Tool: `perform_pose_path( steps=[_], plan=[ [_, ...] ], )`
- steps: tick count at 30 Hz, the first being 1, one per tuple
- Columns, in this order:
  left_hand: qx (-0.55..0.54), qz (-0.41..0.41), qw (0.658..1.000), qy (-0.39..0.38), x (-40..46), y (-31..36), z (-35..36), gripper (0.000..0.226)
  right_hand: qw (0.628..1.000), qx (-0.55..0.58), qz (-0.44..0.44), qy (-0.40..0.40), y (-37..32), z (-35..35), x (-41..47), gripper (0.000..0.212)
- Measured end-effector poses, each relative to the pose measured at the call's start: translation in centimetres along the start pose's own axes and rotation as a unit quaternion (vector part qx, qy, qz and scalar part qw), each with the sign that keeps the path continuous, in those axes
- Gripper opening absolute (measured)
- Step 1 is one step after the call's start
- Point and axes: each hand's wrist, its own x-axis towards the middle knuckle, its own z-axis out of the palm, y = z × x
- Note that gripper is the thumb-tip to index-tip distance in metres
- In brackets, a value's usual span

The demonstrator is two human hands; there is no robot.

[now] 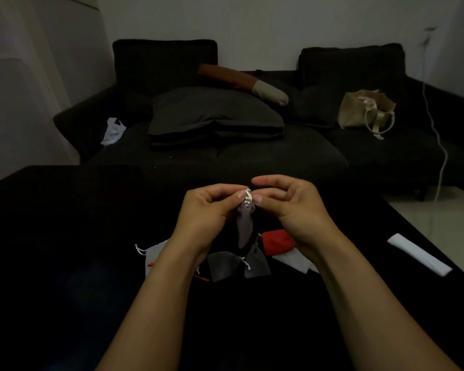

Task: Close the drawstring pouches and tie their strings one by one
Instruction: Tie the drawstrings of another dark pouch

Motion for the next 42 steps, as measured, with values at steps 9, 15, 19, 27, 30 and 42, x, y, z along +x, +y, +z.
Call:
perform_pose_path(
  steps=[9, 15, 19, 27, 30, 42],
  plan=[
    [0.155, 0.125, 0.978, 0.067, 0.3, -1.1, 0.7, 0.007, 0.997, -0.059, -0.007, 0.042, -0.5, 0.1, -0.2, 0.038],
    [0.150, 0.117, 0.980, 0.065, 0.3, -1.2, 0.9, 0.008, 0.997, -0.038, 0.011, 0.063, -0.7, -0.1, -0.4, 0.034],
    [0.149, 0.116, 0.979, 0.072, 0.3, -1.4, 1.2, 0.007, 0.993, -0.087, -0.020, 0.080, -0.3, -0.5, -0.1, 0.035],
    [0.132, 0.103, 0.985, 0.044, 0.2, -1.2, 0.8, 0.012, 0.992, -0.126, -0.028, 0.013, -0.2, -0.3, 0.1, 0.040],
    [0.121, 0.095, 0.988, 0.034, 0.3, -1.3, 0.9, 0.012, 0.991, -0.127, -0.033, 0.026, -0.1, -0.3, 0.2, 0.037],
    [0.110, 0.105, 0.988, 0.026, 0.4, -1.3, 0.9, 0.011, 0.995, -0.076, -0.046, 0.047, 0.4, 0.0, 0.4, 0.032]
  ],
)
